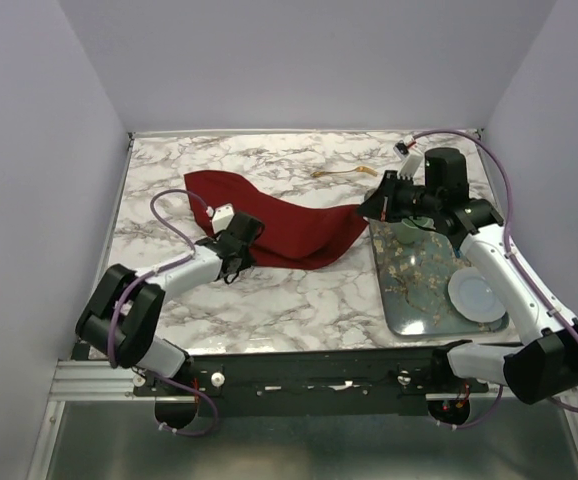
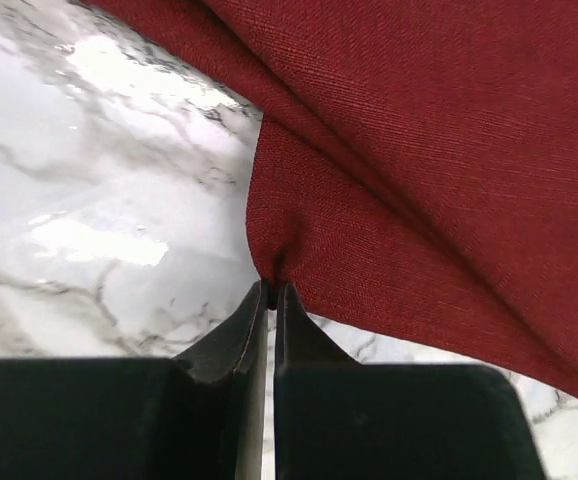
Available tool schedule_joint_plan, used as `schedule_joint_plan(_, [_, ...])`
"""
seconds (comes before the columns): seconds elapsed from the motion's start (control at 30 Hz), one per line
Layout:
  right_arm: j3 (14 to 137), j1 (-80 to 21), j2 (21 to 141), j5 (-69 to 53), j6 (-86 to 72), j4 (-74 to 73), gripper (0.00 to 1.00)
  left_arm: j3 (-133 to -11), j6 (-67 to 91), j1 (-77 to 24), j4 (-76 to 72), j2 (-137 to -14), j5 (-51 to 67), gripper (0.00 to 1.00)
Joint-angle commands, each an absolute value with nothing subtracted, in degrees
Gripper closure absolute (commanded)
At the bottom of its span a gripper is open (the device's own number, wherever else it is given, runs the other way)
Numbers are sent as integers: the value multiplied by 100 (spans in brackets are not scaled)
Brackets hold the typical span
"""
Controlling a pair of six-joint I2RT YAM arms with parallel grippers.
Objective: Fold the napkin, place the utensils inside, and roll it up
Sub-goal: Flatten the napkin out
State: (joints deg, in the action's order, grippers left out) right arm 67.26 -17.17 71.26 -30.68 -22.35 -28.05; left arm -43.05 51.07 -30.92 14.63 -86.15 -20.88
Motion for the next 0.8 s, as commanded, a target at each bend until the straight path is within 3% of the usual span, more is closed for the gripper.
schedule_joint_plan(0.0, [7056, -1802, 7329, -3278, -2101, -2637, 99, -4929, 4282, -2936, 2354, -7422, -2470, 100])
schedule_joint_plan(0.4, [10052, -1960, 7753, -3612, -2505, -2760, 99, -8181, 1812, -2487, 2584, -5793, -3102, 100])
schedule_joint_plan(0.6, [10178, -1969, 7208, -4464, -2698, -2751, 99, -9026, 1363, -2487, 2435, -5082, -3225, 100])
schedule_joint_plan(0.77, [9538, -2118, 6189, -5437, -2680, -2550, 99, -9079, 1029, -2487, 2110, -4343, -3094, 100])
